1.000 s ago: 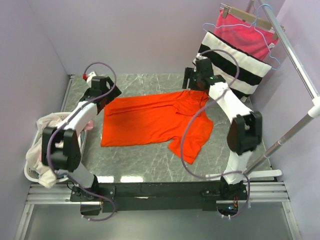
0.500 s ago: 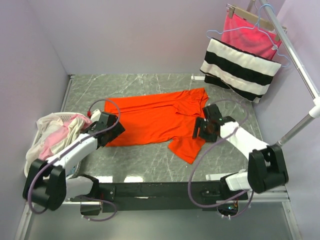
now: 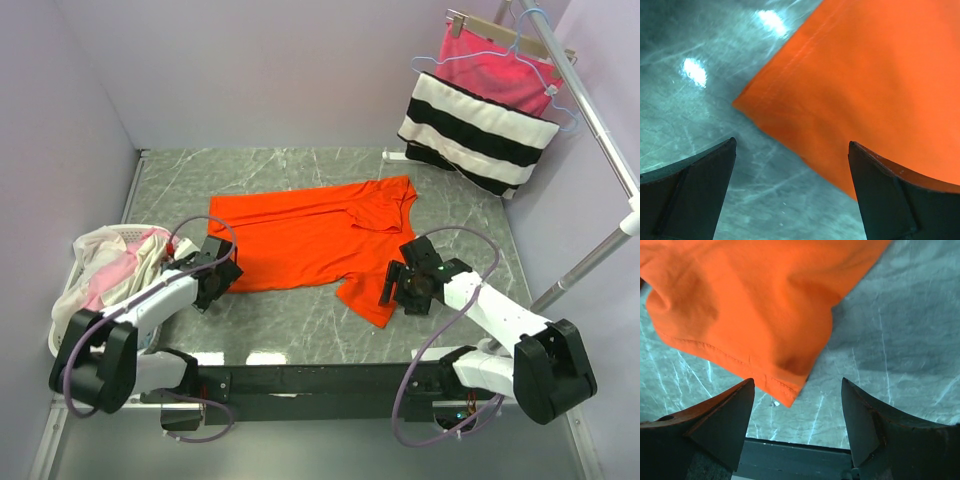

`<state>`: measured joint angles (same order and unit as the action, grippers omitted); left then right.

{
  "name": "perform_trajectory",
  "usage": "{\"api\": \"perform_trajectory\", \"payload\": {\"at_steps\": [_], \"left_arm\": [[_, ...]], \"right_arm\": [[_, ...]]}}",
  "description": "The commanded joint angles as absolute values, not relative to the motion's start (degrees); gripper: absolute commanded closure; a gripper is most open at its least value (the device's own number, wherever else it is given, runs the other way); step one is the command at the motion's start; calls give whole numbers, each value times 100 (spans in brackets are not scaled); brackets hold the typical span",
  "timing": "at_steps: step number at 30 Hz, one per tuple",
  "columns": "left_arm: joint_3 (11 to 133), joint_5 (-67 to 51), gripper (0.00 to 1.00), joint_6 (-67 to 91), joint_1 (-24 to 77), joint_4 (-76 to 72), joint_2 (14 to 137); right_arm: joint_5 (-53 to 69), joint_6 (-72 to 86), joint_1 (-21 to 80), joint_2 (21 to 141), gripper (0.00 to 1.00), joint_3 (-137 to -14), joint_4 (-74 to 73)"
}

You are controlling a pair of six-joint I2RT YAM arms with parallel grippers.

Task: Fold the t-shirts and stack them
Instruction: Grap the side of the flattened tshirt closest away from the robot with both arms

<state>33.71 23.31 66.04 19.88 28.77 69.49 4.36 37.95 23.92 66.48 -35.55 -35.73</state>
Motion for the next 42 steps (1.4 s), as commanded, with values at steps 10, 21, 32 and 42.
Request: {"api": "perform_trajectory", "payload": {"at_steps": [10, 21, 32, 42], "left_arm": [[2989, 2268, 16, 6812, 1635, 2611, 7181], [2821, 2224, 81, 6732, 1591, 2531, 7128], [2918, 2250, 99, 6505, 1582, 2707, 6777], [3348, 2294, 99, 6240, 1591, 3234, 6083]], "right_arm": [[685, 4315, 2505, 6442, 27, -3006, -3331], [1028, 4456, 2786, 7075, 38, -2857, -2584], [870, 4316, 2865, 6814, 100, -2971, -2679], [238, 4394, 2857, 5371, 100, -3471, -3823]]}}
